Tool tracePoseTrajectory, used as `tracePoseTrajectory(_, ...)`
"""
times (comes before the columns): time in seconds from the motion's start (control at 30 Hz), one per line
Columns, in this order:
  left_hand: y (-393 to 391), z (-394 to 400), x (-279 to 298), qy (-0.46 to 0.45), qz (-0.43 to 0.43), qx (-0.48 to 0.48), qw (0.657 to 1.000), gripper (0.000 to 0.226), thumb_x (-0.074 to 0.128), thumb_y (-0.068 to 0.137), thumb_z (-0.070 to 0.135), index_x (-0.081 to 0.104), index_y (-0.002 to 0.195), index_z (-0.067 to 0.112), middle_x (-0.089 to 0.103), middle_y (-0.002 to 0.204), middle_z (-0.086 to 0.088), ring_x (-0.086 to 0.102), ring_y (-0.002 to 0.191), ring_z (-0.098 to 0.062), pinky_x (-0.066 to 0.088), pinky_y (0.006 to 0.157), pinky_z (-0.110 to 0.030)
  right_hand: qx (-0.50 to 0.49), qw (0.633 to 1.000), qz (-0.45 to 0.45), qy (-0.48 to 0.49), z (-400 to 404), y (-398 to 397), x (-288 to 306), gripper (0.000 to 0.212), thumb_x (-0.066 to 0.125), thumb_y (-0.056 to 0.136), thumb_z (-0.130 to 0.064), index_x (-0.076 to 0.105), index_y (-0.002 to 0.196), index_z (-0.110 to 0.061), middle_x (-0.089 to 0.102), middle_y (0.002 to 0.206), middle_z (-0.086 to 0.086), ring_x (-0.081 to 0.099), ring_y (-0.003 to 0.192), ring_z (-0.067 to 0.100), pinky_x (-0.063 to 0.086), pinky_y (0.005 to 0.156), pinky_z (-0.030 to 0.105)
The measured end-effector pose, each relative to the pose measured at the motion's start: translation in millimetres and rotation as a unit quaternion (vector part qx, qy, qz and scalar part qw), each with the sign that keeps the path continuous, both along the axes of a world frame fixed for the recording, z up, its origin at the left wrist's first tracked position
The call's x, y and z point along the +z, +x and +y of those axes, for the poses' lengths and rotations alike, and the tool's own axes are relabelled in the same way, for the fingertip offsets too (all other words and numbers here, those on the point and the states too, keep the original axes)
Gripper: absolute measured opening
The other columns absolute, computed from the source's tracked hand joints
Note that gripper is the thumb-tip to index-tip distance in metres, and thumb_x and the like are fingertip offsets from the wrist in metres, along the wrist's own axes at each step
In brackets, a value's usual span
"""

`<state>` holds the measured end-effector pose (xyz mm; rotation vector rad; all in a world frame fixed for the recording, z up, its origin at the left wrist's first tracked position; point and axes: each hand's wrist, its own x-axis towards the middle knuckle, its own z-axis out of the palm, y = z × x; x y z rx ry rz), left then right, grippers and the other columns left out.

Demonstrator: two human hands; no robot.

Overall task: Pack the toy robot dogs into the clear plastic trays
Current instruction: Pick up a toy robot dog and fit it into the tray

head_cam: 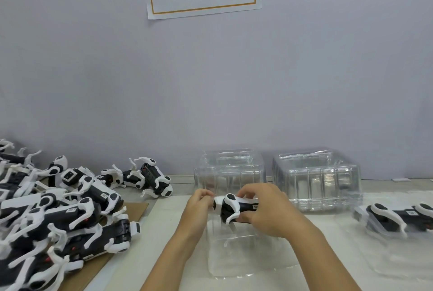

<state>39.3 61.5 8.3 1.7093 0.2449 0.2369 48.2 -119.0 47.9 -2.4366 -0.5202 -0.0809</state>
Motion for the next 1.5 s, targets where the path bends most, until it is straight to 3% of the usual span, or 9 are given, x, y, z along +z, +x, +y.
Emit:
tracePoseTrajectory(0.17, 0, 2, -1, -0.094, 0.017, -0.017, 0.995, 0.027, 0.058, 0.088, 0.027, 0.07, 0.096, 0.004, 0.068, 0.106, -0.019, 0.063, 0.103, -0.035, 0.046, 0.102, -0.049, 0.0, 0.999, -0.04, 0.001, 9, 2, -7, 0.034, 0.079, 0.08, -0.044, 0.067, 0.111, -0.039, 0.059, 0.106, -0.021, 0.042, 0.109, 0.008, 0.038, 0.1, 0.034)
tracePoseTrajectory(0.23, 1, 1, -4, -0.091, 0.021, -0.02, 0.995, 0.025, 0.06, 0.093, 0.026, 0.073, 0.097, 0.005, 0.07, 0.105, -0.016, 0.063, 0.11, -0.036, 0.044, 0.107, -0.056, 0.001, 0.999, -0.042, 0.005, 10, 3, -9, 0.033, 0.078, 0.081, -0.041, 0.067, 0.112, -0.038, 0.058, 0.107, -0.022, 0.041, 0.109, 0.007, 0.036, 0.102, 0.034)
tracePoseTrajectory(0.4, 3, 1, -5, -0.085, 0.022, -0.004, 0.996, 0.015, 0.062, 0.093, 0.012, 0.073, 0.101, 0.005, 0.073, 0.107, -0.016, 0.064, 0.111, -0.032, 0.045, 0.106, -0.053, -0.005, 0.999, -0.043, -0.005, 11, 3, -10, 0.029, 0.08, 0.079, -0.037, 0.07, 0.106, -0.037, 0.06, 0.098, -0.02, 0.05, 0.104, 0.01, 0.038, 0.1, 0.033)
tracePoseTrajectory(0.57, 2, 1, -6, -0.076, 0.025, 0.012, 0.997, 0.017, 0.063, 0.09, 0.0, 0.071, 0.101, 0.011, 0.072, 0.108, -0.006, 0.064, 0.109, -0.022, 0.048, 0.102, -0.037, -0.016, 0.999, -0.031, -0.039, 13, 3, -11, 0.025, 0.083, 0.075, -0.036, 0.071, 0.097, -0.036, 0.062, 0.104, -0.011, 0.05, 0.103, 0.015, 0.042, 0.089, 0.033)
tracePoseTrajectory(0.8, 1, 1, -4, -0.074, 0.042, 0.005, 0.996, 0.02, 0.066, 0.087, 0.002, 0.07, 0.104, 0.011, 0.072, 0.11, -0.007, 0.064, 0.109, -0.023, 0.048, 0.105, -0.044, -0.01, 0.999, -0.032, -0.042, 14, 3, -10, 0.02, 0.081, 0.078, -0.033, 0.071, 0.095, -0.035, 0.064, 0.102, -0.01, 0.05, 0.103, 0.014, 0.042, 0.087, 0.032)
tracePoseTrajectory(1.07, 0, 2, -1, -0.01, 0.053, 0.009, 0.998, 0.037, 0.063, 0.077, -0.008, 0.069, 0.101, 0.019, 0.07, 0.102, -0.002, 0.065, 0.097, -0.017, 0.049, 0.075, -0.026, -0.018, 0.998, 0.002, -0.067, 15, 0, -9, 0.023, 0.084, 0.074, -0.036, 0.073, 0.094, -0.036, 0.058, 0.114, -0.008, 0.05, 0.109, 0.022, 0.046, 0.087, 0.034)
tracePoseTrajectory(1.23, 0, 1, -1, -0.024, 0.052, 0.012, 0.998, 0.035, 0.062, 0.077, -0.009, 0.069, 0.099, 0.018, 0.071, 0.103, -0.004, 0.066, 0.1, -0.02, 0.053, 0.091, -0.034, -0.022, 0.998, -0.002, -0.062, 16, -1, -8, 0.02, 0.085, 0.073, -0.036, 0.075, 0.09, -0.035, 0.063, 0.105, -0.008, 0.055, 0.102, 0.019, 0.048, 0.08, 0.031)
tracePoseTrajectory(1.4, -1, 2, -1, -0.026, 0.051, 0.008, 0.998, 0.036, 0.062, 0.077, -0.009, 0.069, 0.1, 0.017, 0.071, 0.103, -0.003, 0.065, 0.1, -0.018, 0.052, 0.088, -0.03, -0.004, 0.999, -0.009, -0.031, 14, -3, -3, 0.04, 0.083, 0.076, -0.036, 0.069, 0.113, -0.036, 0.058, 0.114, -0.013, 0.051, 0.11, 0.011, 0.042, 0.099, 0.033)
tracePoseTrajectory(1.5, -3, 2, 0, -0.027, 0.05, 0.003, 0.998, 0.034, 0.062, 0.078, -0.008, 0.069, 0.1, 0.018, 0.072, 0.103, -0.002, 0.066, 0.098, -0.017, 0.05, 0.08, -0.026, 0.035, 0.999, -0.009, -0.024, 13, -6, 3, 0.034, 0.077, 0.078, -0.036, 0.069, 0.11, -0.042, 0.058, 0.108, -0.021, 0.046, 0.102, 0.002, 0.03, 0.097, 0.029)
